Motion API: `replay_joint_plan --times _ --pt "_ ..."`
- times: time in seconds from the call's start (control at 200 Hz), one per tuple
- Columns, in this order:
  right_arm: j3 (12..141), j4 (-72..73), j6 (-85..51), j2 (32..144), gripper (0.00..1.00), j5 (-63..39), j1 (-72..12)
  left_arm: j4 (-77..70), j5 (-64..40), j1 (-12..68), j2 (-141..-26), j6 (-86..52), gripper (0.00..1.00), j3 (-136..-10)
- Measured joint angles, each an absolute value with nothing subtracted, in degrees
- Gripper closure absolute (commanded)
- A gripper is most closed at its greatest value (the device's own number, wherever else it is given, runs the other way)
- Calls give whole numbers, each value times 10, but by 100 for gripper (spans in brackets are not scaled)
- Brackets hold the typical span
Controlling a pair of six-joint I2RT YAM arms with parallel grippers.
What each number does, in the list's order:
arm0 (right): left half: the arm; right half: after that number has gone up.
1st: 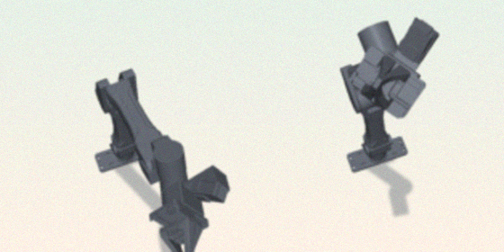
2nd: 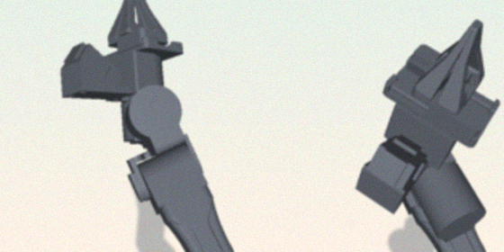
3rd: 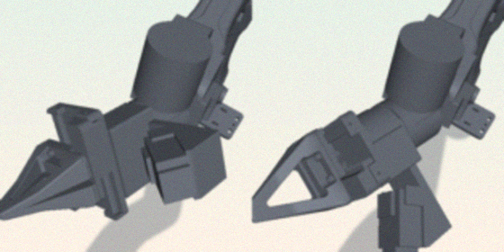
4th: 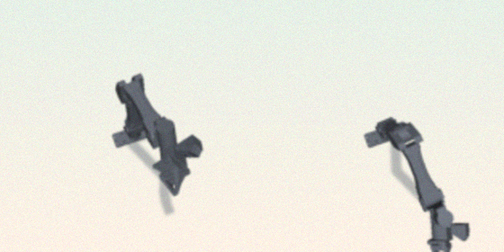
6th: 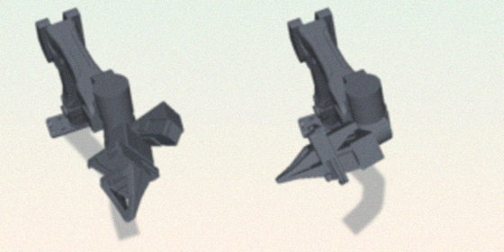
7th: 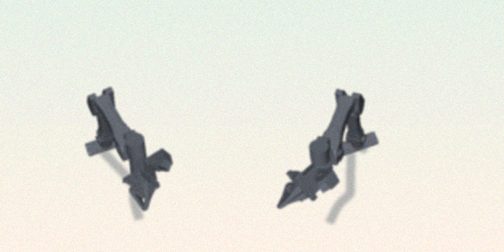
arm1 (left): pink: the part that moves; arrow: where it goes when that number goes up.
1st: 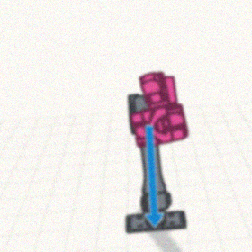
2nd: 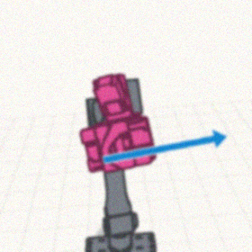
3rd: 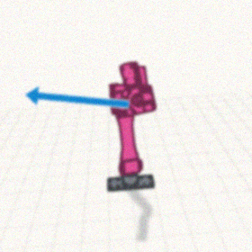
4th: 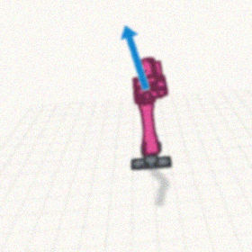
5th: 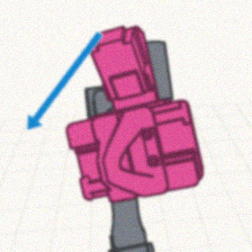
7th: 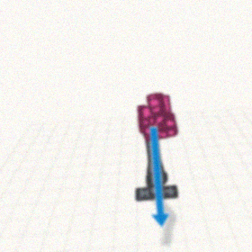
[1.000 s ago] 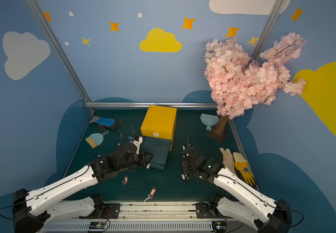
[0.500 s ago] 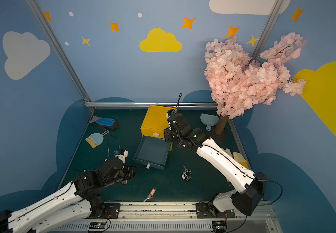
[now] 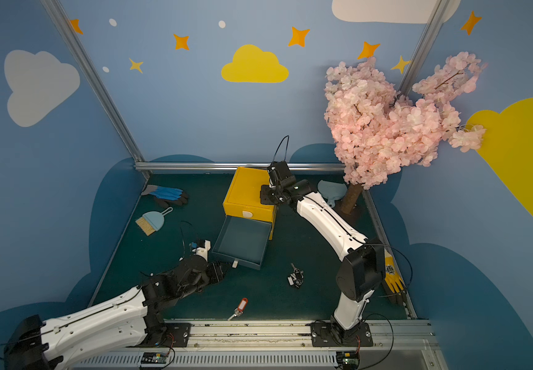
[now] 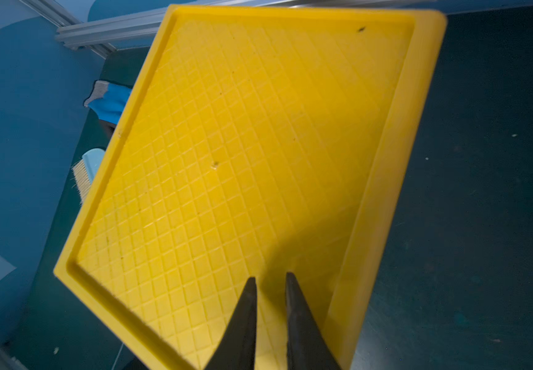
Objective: Take the keys out of the drawer
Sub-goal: Close the drawer in the storage box.
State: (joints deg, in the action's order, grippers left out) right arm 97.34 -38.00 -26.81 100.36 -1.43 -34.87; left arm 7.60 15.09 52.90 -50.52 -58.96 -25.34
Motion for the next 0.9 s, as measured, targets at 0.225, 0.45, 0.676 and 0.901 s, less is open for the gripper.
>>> replay_joint_plan --times 0.225,0.45,0.676,0.901 --pt "983 -386 -296 1012 80 -92 -335 4 153 529 -571 -591 59 -254" --pt "984 -386 -313 1014 80 -125 -327 -59 164 526 -603 -603 59 -254" --pt "983 -388 -322 1014 78 -141 -321 -110 169 506 -635 -609 59 -278" --pt "980 -386 -326 1014 78 -152 -315 -147 180 492 -686 -607 59 -310"
